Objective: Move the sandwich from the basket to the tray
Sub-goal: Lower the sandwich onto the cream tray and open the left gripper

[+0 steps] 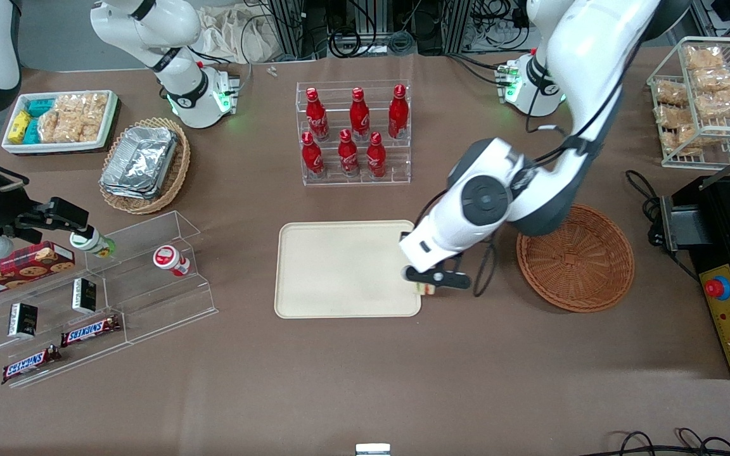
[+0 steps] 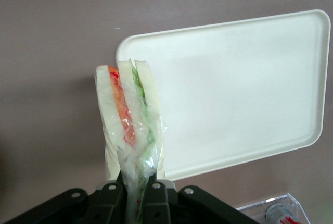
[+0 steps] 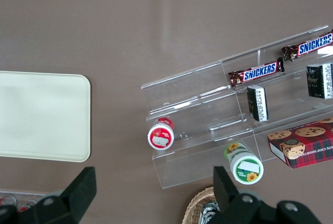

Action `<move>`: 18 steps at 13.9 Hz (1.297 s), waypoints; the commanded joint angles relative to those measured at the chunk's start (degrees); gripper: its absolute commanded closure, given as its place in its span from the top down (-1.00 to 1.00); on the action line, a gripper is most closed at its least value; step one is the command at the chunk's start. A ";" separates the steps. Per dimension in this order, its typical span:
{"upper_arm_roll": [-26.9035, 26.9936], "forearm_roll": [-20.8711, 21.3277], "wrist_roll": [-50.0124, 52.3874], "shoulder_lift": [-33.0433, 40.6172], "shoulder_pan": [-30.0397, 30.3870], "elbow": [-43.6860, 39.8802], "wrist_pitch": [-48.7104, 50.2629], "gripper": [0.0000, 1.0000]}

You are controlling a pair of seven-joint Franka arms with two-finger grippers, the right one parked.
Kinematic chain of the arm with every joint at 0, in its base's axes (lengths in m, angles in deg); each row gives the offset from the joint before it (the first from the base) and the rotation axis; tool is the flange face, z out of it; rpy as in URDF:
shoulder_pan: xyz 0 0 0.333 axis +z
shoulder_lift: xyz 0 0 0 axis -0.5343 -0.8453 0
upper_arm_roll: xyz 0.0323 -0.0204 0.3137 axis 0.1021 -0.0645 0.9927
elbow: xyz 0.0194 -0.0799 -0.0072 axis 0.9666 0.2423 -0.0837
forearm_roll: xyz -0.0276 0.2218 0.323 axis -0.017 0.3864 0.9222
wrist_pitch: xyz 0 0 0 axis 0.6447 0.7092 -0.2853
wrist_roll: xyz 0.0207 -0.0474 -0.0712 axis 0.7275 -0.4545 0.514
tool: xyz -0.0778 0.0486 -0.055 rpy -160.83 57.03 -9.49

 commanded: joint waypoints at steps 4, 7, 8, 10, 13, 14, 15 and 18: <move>1.18 4.86 4.76 -8.75 -5.07 -2.07 -8.97 -0.90; 1.18 5.67 5.64 -9.99 -5.25 -0.93 -10.39 -0.90; 1.27 5.58 6.17 -9.99 -4.99 -0.40 -10.39 -0.90; 1.27 5.67 7.31 -9.99 -4.81 -0.05 -10.30 -0.87; 1.27 5.23 10.11 -9.99 -4.63 -0.13 -10.30 0.73; 1.27 5.31 10.56 -9.91 -4.63 -0.13 -10.21 1.00; 1.27 5.32 10.65 -9.73 -4.55 -0.31 -10.12 1.00; 1.27 5.49 11.88 -6.23 -3.93 -0.22 -8.38 1.00</move>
